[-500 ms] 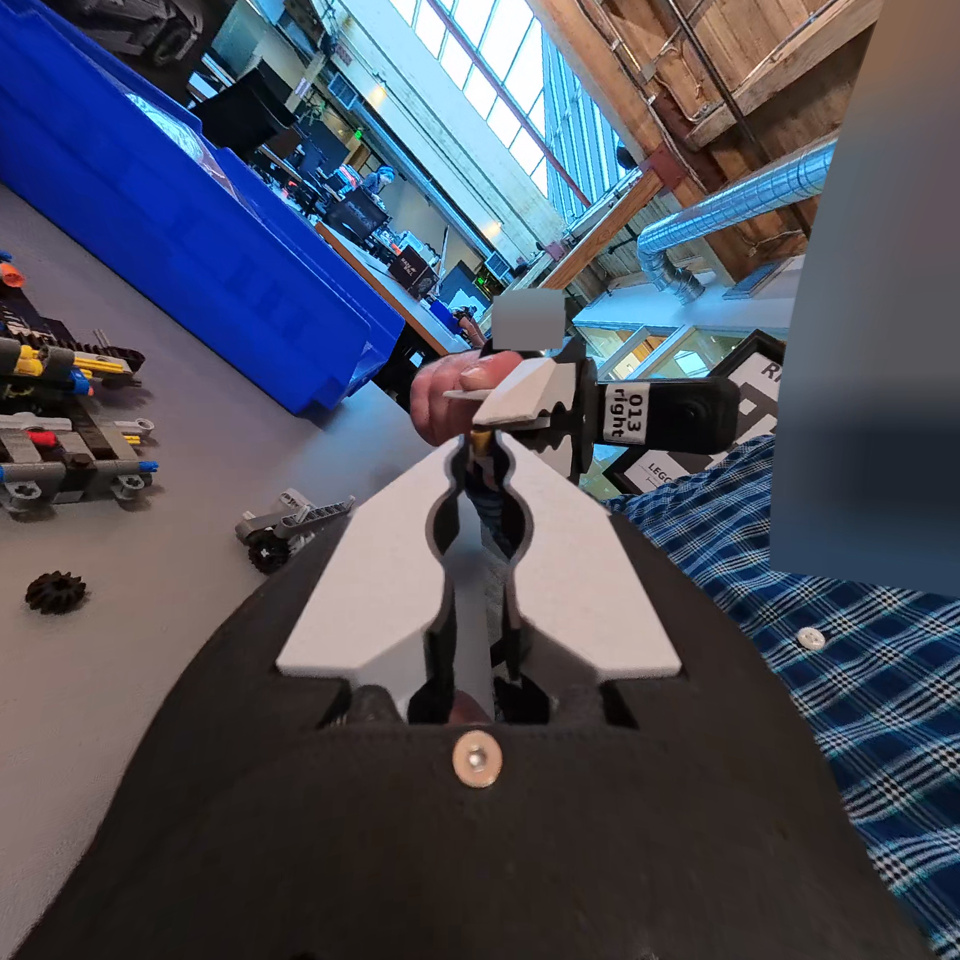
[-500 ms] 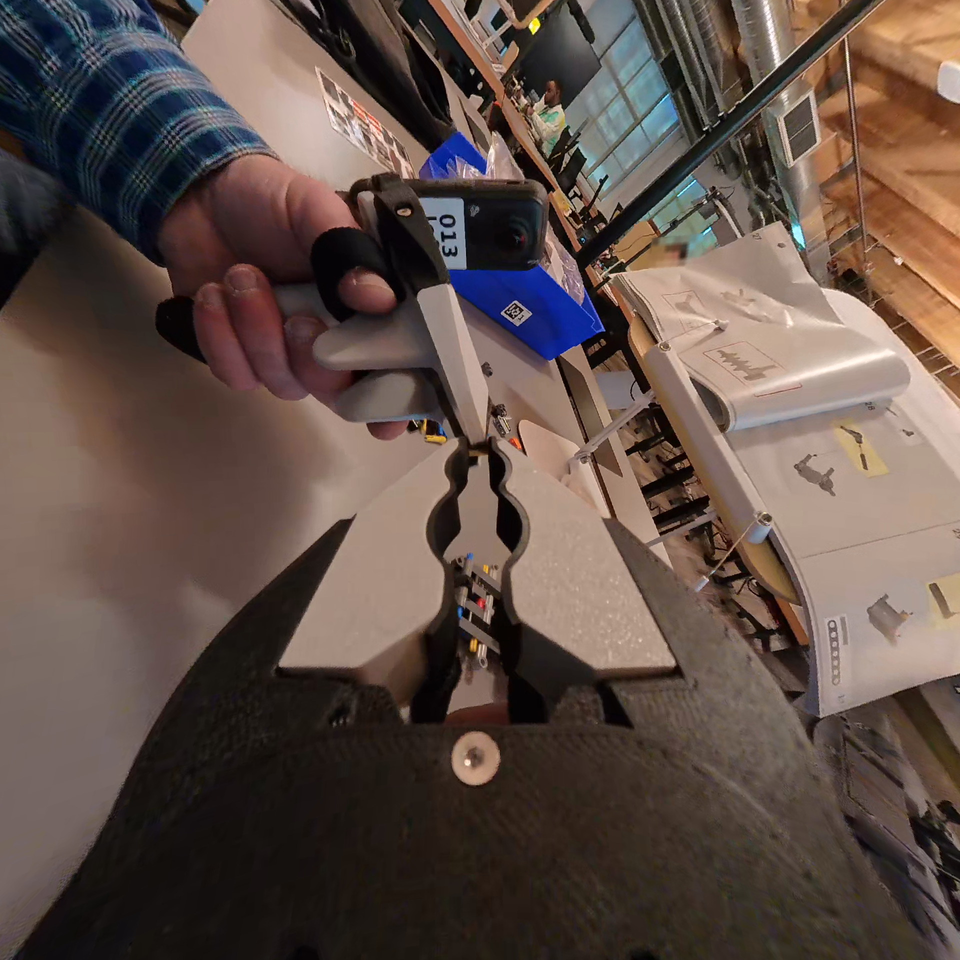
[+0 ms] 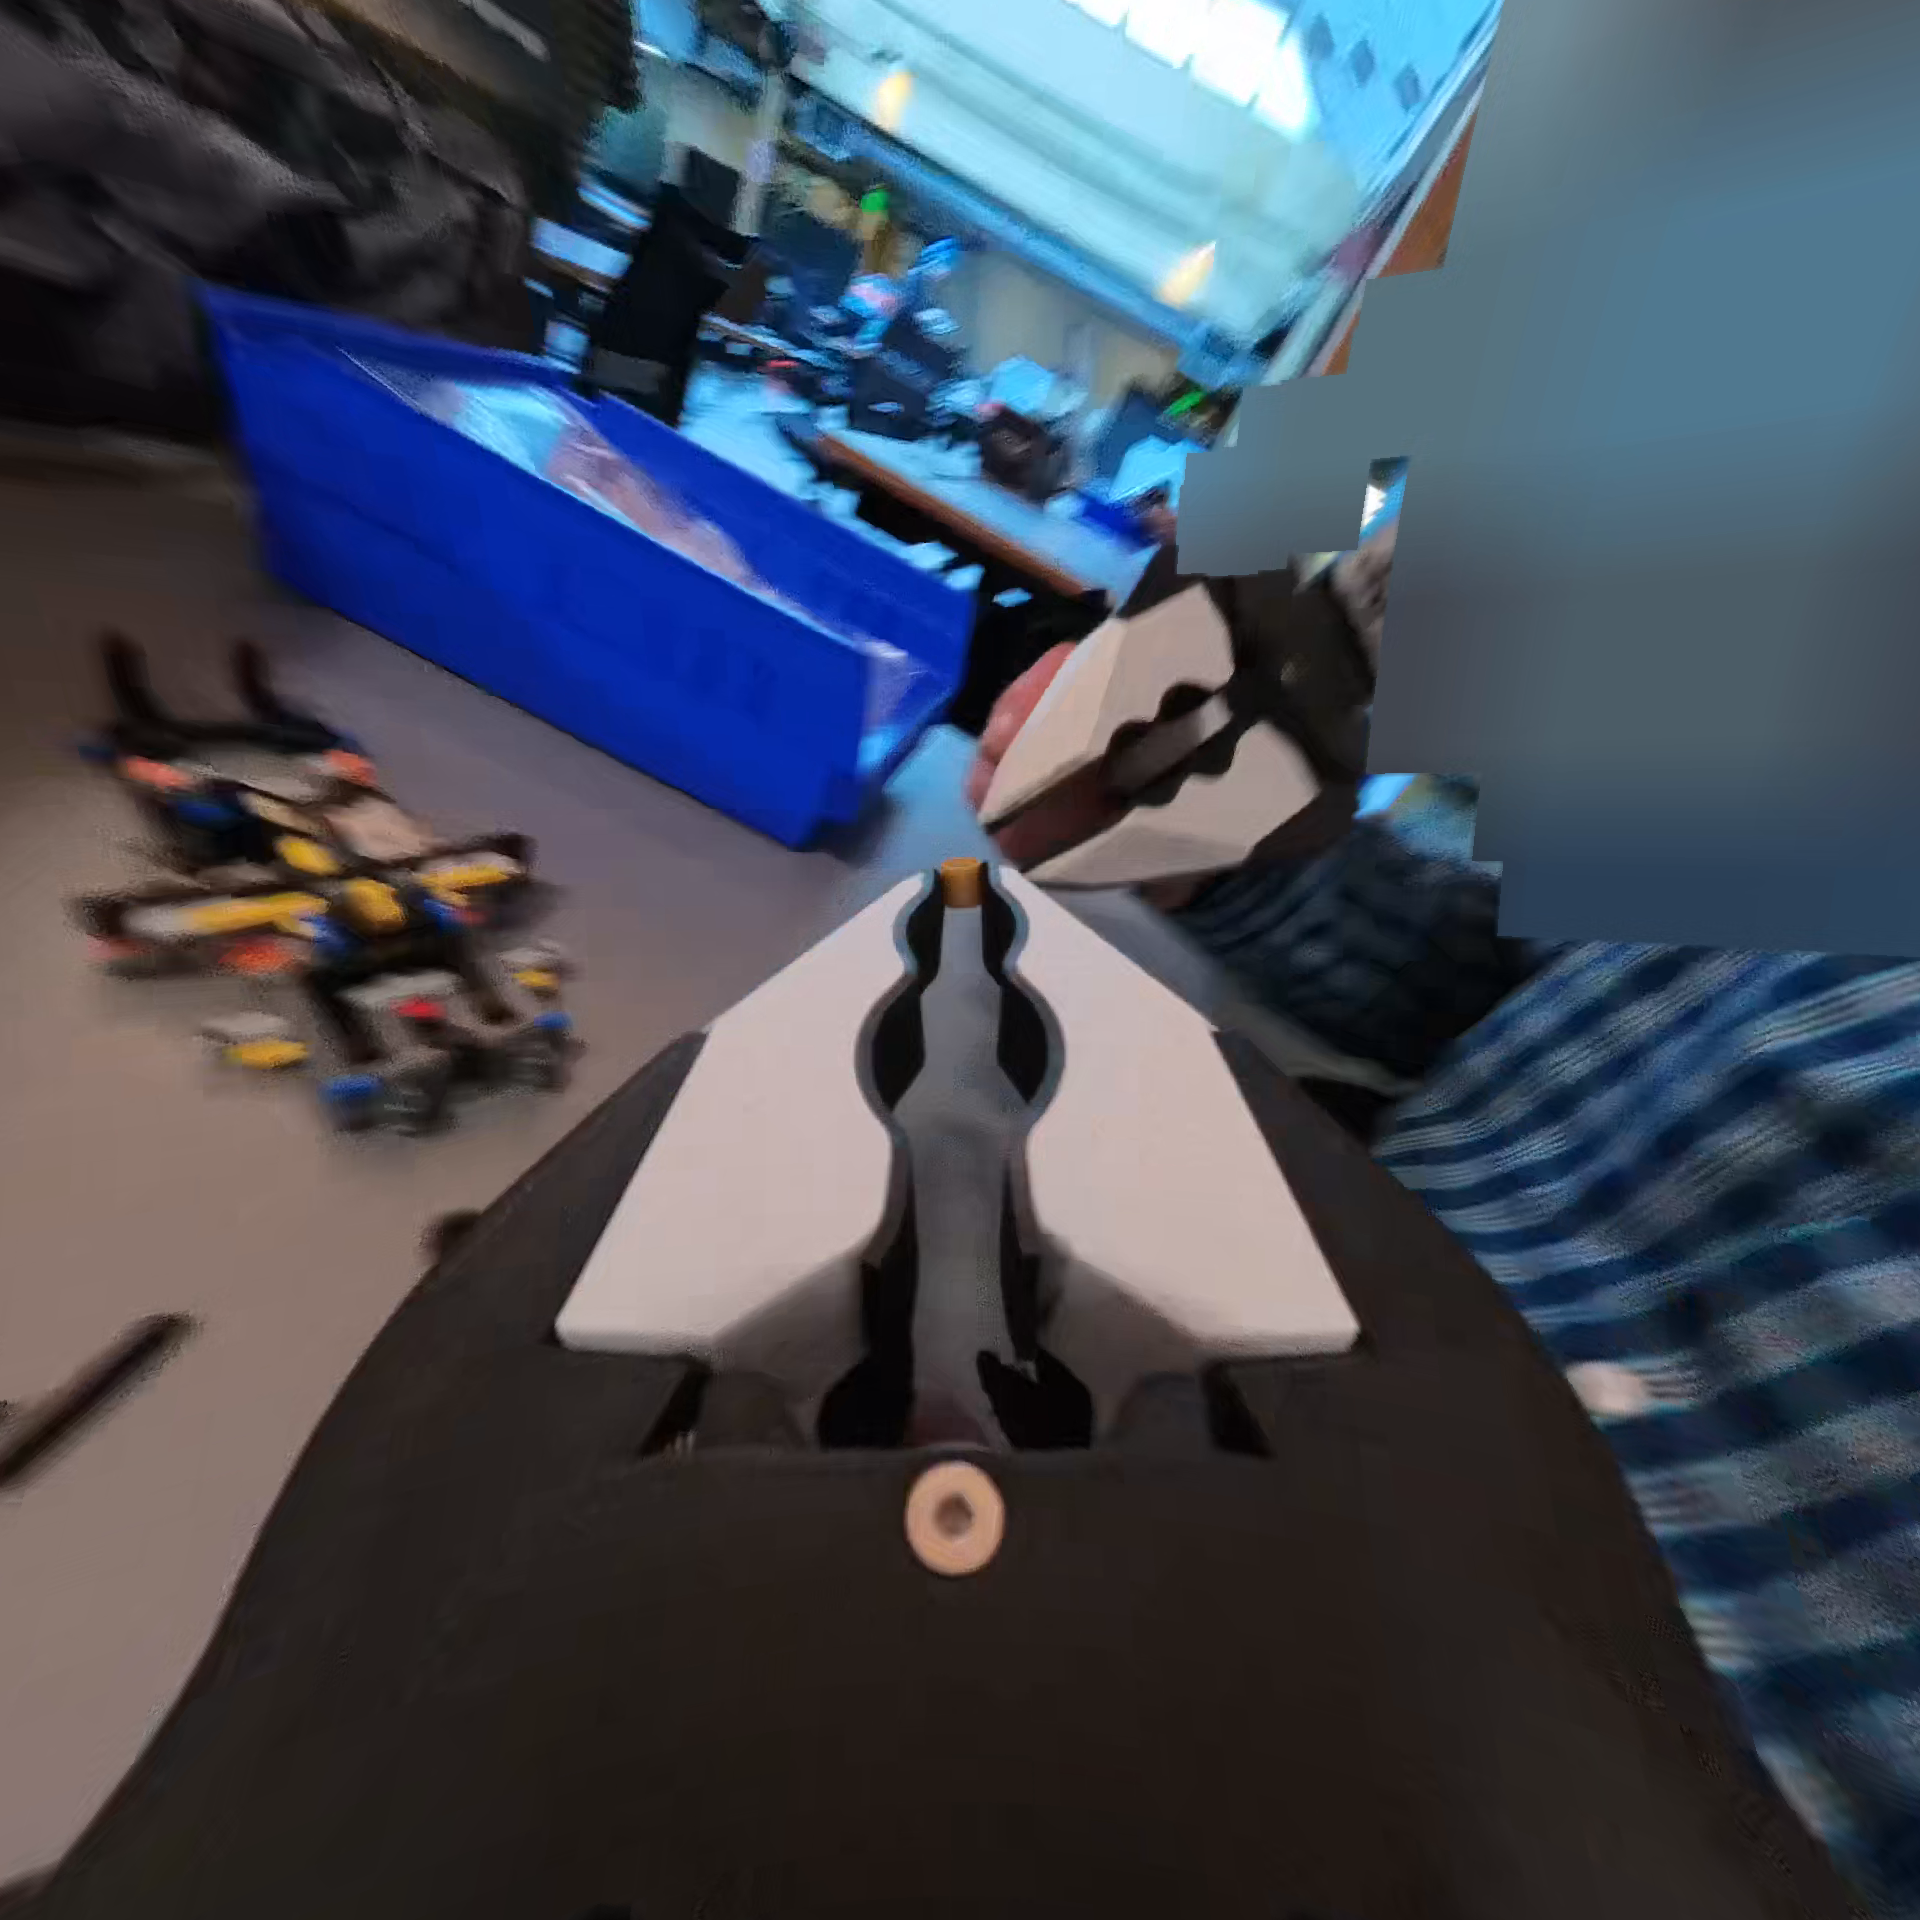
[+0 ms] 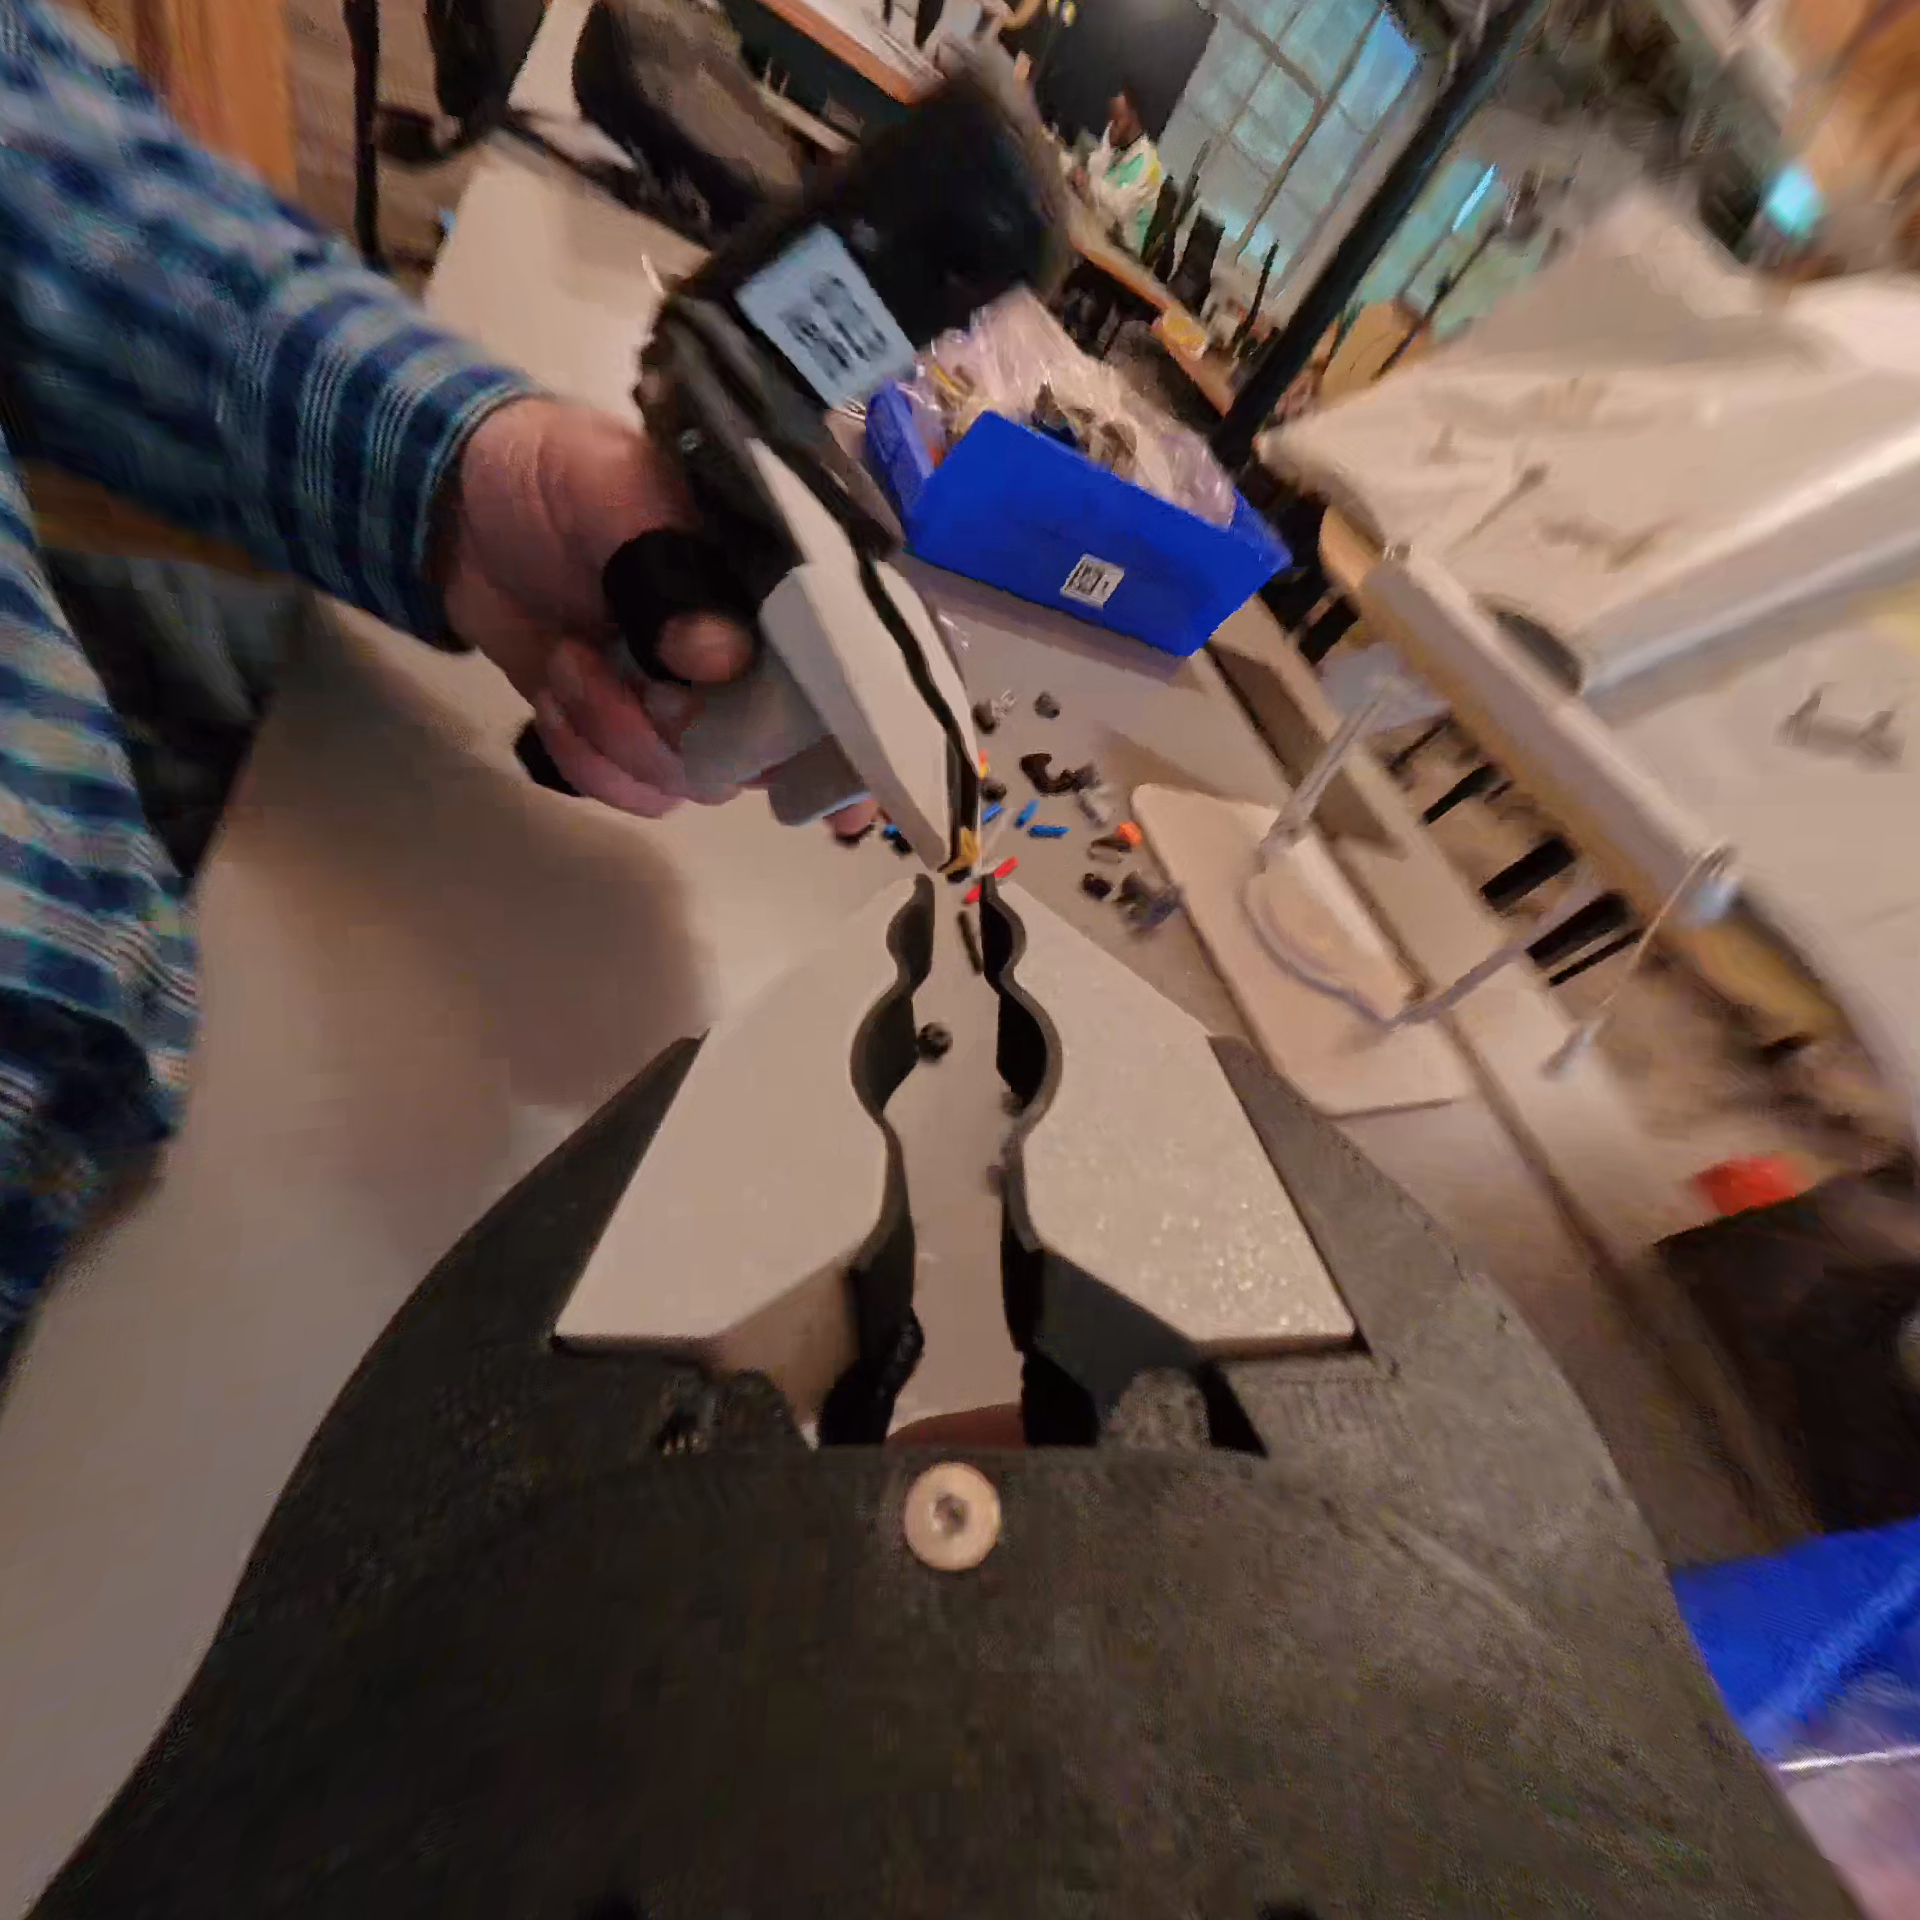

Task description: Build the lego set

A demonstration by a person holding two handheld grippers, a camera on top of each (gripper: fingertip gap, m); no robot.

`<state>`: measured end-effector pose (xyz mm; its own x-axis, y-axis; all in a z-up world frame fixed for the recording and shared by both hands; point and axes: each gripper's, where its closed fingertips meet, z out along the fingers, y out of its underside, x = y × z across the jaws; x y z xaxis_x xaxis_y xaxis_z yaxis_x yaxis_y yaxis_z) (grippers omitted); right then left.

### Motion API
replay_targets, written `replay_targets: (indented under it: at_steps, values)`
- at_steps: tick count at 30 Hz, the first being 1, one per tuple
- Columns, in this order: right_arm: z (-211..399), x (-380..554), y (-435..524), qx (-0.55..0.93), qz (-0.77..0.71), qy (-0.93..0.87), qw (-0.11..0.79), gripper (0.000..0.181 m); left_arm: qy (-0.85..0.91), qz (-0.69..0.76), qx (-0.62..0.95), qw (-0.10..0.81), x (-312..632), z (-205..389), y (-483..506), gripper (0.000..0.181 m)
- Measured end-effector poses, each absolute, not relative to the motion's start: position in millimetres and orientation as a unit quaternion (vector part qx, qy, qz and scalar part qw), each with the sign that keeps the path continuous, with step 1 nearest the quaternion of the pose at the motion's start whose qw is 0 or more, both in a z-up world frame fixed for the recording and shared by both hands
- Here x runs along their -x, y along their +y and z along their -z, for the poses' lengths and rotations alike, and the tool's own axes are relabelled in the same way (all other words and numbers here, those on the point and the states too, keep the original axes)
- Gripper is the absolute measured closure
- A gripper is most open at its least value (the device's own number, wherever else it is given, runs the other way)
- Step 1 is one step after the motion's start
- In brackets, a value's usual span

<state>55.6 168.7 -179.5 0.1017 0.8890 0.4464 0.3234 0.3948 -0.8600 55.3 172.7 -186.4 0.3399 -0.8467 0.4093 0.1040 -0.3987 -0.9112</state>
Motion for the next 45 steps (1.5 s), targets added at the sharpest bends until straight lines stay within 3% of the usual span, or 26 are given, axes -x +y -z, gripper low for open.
replay_targets:
  at_steps: [4,6,13,22,43,45]
  values:
    - [179.0,-59.3,173.3,0.600,-0.382,-0.530,0.462,0.170,0.394,0.255,0.666,0.580,-50.7,187.2,184.6,0.177]
    - [181.2,-59.4,183.2,0.645,-0.390,-0.482,0.446,0.176,0.437,0.157,0.645,0.607,-51.5,185.1,186.6,0.177]
    - [183.5,-54.0,186.1,0.693,-0.448,-0.406,0.393,0.169,0.529,-0.059,0.574,0.623,-56.3,186.5,192.0,0.178]
    - [188.3,-54.3,189.2,0.710,-0.451,-0.377,0.387,0.173,0.565,-0.140,0.530,0.617,-57.7,191.4,194.9,0.178]
    - [187.6,-59.6,191.5,0.701,-0.442,-0.377,0.413,0.177,0.573,-0.151,0.490,0.639,-68.9,188.7,194.6,0.177]
    - [186.6,-68.6,197.3,0.705,-0.429,-0.377,0.420,0.177,0.557,-0.134,0.507,0.644,-67.3,185.1,196.4,0.166]
